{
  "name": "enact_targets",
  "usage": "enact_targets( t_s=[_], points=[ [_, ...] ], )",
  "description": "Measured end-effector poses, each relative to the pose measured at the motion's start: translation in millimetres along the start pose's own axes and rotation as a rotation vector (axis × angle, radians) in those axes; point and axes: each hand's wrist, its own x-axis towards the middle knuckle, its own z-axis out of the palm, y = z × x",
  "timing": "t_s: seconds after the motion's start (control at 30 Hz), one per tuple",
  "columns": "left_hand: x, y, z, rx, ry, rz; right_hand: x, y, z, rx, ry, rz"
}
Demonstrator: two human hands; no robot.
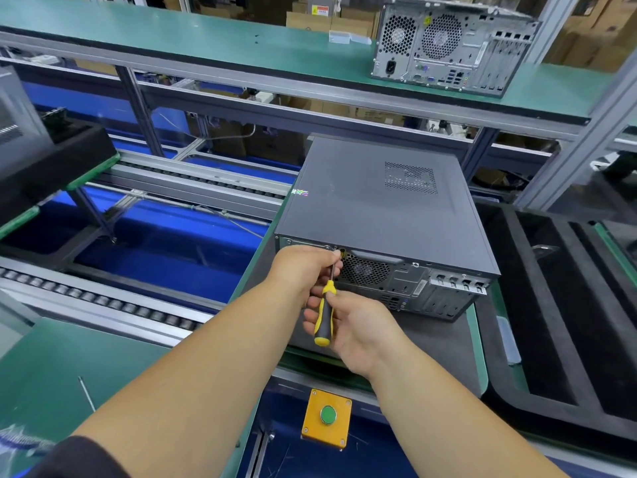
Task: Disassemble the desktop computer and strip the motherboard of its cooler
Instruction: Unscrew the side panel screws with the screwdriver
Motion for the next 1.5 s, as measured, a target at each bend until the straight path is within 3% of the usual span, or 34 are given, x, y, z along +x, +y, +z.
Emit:
enact_targets(
  t_s=[0.23, 0.63, 0.77, 0.9, 1.13, 1.5],
  points=[
    [0.2, 2.4, -0.5, 0.033, 0.007, 0.002, 3.2, -5.8, 3.4, -0.02, 0.003, 0.056],
    [4.1, 6.4, 2.3, 0.001, -0.042, -0.069, 17.3, 0.8, 3.2, -0.224, 0.197, -0.088],
    [4.3, 5.6, -1.1, -0.078, -0.089, -0.085, 10.7, 7.7, 0.5, -0.083, 0.083, -0.148],
    [5.7, 4.3, -1.6, -0.096, -0.102, -0.063, 0.8, 9.9, -5.2, 0.075, -0.15, 0.078],
    [5.6, 3.7, -4.3, -0.062, -0.11, -0.047, -2.7, -0.7, -24.0, -0.05, -0.265, 0.098],
    [3.8, 5.7, -7.0, -0.048, -0.102, -0.075, 10.9, 2.0, -15.1, -0.167, -0.096, 0.093]
  ],
)
